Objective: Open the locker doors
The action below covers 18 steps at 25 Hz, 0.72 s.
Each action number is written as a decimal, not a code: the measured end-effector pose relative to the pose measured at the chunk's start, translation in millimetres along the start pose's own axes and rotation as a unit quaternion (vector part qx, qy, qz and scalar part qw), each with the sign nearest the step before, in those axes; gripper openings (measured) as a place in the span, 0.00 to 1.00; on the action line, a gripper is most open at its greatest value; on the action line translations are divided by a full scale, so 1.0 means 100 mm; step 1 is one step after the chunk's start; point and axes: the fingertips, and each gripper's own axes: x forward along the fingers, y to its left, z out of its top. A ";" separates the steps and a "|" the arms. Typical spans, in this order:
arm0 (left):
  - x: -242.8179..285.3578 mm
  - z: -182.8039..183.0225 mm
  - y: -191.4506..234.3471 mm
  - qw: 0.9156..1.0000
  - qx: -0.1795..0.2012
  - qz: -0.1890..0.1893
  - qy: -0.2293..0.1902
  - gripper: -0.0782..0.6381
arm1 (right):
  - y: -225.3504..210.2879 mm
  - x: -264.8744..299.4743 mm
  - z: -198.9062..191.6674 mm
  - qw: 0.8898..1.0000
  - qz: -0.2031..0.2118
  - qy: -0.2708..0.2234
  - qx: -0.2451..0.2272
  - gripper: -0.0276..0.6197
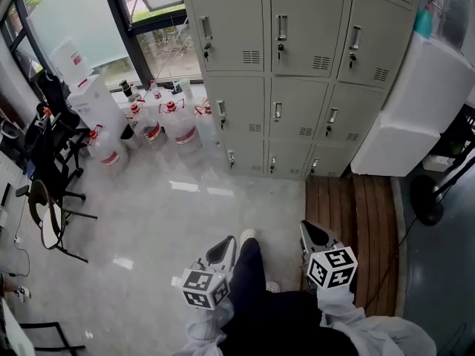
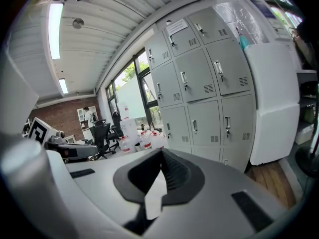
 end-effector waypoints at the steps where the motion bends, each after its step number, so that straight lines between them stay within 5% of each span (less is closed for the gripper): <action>1: 0.03 0.01 0.03 1.000 -0.001 0.000 0.000 0.12 | 0.00 0.05 0.01 1.000 0.002 0.001 -0.002 0.04; 18: 1.26 0.84 1.00 1.000 -0.006 -0.004 -0.006 0.12 | -0.29 1.59 0.86 1.000 0.018 -0.010 -0.002 0.04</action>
